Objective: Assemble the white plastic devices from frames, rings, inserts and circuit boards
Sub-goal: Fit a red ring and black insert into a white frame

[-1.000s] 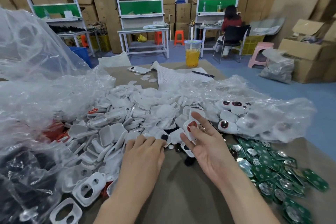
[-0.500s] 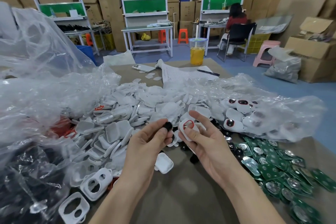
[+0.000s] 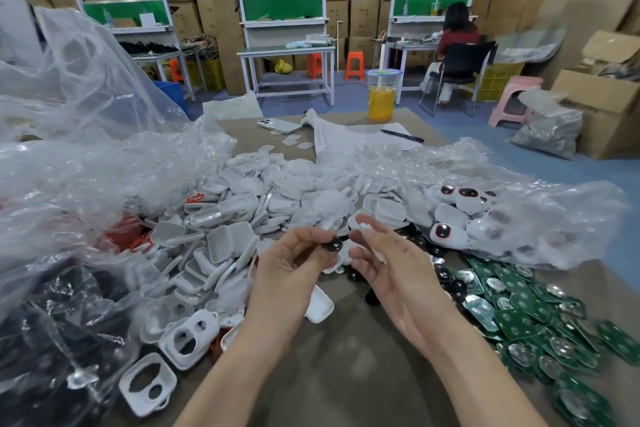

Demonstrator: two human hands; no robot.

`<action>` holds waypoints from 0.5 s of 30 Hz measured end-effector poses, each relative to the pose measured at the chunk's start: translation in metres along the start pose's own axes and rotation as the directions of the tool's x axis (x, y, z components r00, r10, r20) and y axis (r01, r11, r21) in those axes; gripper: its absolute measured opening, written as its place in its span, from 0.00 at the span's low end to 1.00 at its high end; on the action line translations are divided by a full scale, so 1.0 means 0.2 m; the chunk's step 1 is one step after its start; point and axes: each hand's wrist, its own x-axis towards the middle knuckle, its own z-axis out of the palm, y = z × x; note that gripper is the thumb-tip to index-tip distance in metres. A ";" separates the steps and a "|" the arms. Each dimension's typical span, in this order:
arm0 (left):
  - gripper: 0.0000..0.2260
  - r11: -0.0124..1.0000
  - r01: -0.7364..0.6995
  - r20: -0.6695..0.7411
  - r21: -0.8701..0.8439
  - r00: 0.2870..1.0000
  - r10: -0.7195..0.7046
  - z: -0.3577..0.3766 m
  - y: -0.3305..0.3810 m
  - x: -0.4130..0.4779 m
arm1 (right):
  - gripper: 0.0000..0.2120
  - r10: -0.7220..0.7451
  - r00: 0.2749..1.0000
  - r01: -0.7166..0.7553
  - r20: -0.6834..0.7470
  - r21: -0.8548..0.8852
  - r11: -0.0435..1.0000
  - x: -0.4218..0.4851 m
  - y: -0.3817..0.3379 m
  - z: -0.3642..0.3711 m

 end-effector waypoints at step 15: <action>0.08 0.997 -0.073 0.007 0.019 0.997 0.073 0.02 0.02 -0.03 | 0.18 -0.010 0.998 0.012 0.065 -0.042 0.999 0.00 0.03 -0.04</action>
